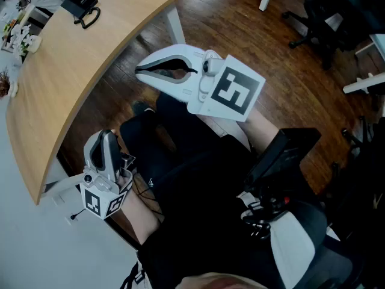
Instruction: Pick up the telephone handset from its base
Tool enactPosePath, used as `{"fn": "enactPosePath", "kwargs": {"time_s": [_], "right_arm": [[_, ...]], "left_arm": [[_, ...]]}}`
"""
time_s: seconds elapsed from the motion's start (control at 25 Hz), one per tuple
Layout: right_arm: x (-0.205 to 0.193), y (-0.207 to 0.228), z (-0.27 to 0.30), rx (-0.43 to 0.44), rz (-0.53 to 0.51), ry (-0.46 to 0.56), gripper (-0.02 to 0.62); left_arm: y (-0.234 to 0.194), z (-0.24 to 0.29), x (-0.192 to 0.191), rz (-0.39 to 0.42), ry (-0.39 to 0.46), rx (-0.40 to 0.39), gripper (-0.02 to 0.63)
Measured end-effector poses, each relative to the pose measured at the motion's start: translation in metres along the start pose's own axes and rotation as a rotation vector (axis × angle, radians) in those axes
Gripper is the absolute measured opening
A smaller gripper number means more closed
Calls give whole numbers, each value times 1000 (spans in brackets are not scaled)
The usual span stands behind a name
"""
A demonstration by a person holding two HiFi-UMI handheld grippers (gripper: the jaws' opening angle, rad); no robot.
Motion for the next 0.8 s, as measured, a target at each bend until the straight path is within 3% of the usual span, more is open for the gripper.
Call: {"fn": "enactPosePath", "kwargs": {"time_s": [0.8], "right_arm": [[-3,1,1,1,2,-19,3]], "left_arm": [[-2,2,-5,-1,-27,6,3]]}}
Point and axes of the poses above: the fingertips, and each gripper's own axes: z forward along the fingers, y to its right, x out of its top, the point moved 7 cm from there along -z, backward along the fingers, and after that the axes turned 1 degree about -z, right-handed, at the moved point
